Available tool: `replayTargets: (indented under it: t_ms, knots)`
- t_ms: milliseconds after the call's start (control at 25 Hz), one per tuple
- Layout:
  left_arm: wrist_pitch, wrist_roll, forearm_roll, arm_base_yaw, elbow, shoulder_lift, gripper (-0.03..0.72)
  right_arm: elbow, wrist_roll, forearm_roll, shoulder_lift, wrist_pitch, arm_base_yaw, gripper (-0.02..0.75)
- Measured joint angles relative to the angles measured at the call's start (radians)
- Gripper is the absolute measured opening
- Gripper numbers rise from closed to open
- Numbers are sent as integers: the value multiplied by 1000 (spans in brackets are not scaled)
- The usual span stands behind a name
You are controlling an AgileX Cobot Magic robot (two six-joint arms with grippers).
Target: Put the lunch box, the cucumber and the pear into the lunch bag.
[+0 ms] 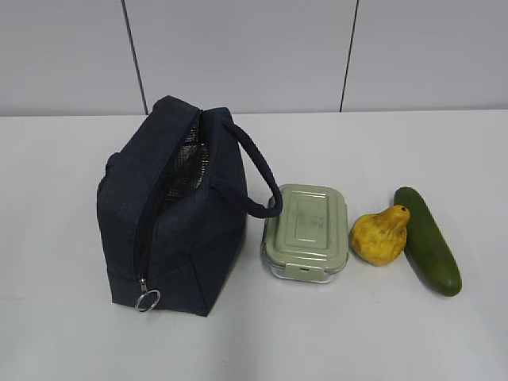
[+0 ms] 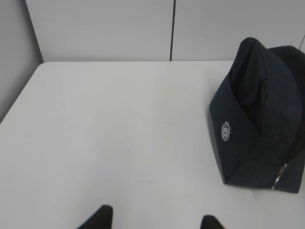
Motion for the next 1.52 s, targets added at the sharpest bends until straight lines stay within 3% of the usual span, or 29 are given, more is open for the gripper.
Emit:
replayTargets:
  t_ms: [1520]
  knots:
    - [0,0,-32,-25,0,0,342,0,4,-8,0,0,0,517]
